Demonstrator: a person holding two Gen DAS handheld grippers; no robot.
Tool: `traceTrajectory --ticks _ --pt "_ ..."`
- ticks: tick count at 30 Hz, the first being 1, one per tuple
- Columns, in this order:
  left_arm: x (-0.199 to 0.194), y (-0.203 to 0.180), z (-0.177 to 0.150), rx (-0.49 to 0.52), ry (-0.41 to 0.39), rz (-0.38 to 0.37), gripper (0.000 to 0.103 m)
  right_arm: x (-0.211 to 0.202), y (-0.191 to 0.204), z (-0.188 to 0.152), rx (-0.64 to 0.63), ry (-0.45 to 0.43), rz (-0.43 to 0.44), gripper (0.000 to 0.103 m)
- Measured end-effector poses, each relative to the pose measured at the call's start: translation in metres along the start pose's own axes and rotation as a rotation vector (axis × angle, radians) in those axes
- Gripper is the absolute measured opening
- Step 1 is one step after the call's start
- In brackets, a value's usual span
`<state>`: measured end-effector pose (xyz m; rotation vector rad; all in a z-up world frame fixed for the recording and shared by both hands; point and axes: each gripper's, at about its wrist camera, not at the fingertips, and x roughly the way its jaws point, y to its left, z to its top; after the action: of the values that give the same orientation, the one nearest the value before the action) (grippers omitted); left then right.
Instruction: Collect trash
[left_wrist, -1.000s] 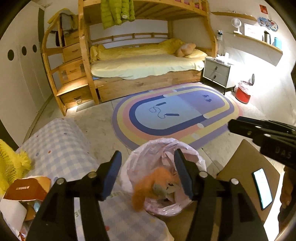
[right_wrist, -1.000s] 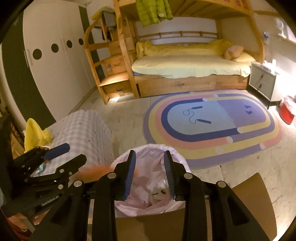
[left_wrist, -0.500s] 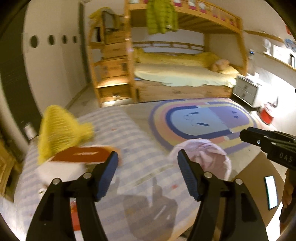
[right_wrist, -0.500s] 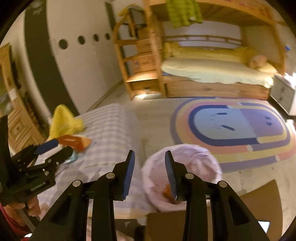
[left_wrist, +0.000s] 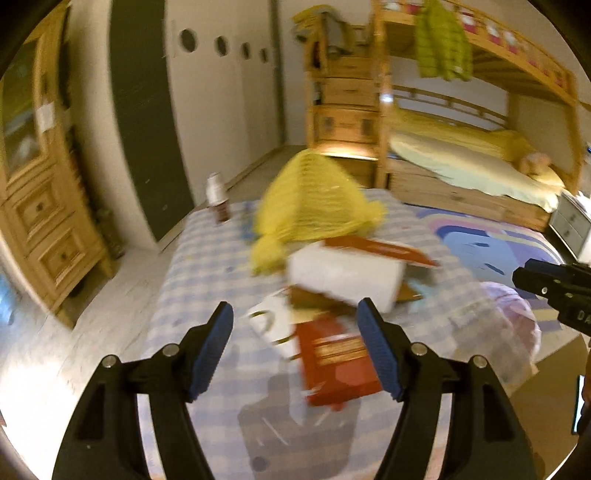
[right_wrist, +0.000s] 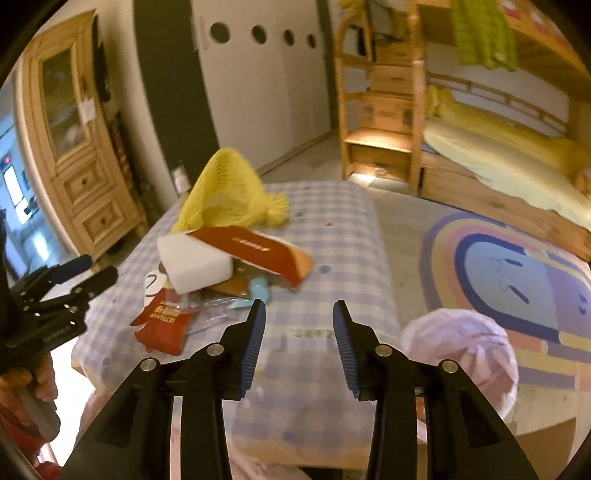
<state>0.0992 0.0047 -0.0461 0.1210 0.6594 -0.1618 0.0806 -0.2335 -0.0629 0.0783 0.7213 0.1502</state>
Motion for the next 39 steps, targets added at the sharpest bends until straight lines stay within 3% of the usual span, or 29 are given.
traceTrajectory --ticks 9,19,21,29,35,39 --pt "0.025 0.032 -0.008 -0.063 0.041 0.03 0.07 0.073 0.019 0.013 -0.104 0.097 -0.024 0.048" --pt "0.051 0.028 -0.007 -0.075 0.08 -0.001 0.07 0.106 0.023 0.024 -0.187 0.117 -0.072 0.047" --pt "0.051 0.026 -0.008 -0.072 0.081 -0.011 0.07 0.103 0.03 0.024 -0.213 0.113 -0.068 0.03" --pt "0.037 0.02 -0.012 -0.06 0.066 -0.047 0.07 0.073 0.04 0.019 -0.196 0.121 -0.009 0.007" --pt "0.018 0.014 -0.016 -0.044 0.041 -0.066 0.07 0.045 0.041 0.015 -0.033 0.165 0.158 0.003" --pt "0.011 0.014 -0.018 -0.044 0.036 -0.068 0.072 0.028 0.043 0.013 0.01 0.165 0.206 0.002"
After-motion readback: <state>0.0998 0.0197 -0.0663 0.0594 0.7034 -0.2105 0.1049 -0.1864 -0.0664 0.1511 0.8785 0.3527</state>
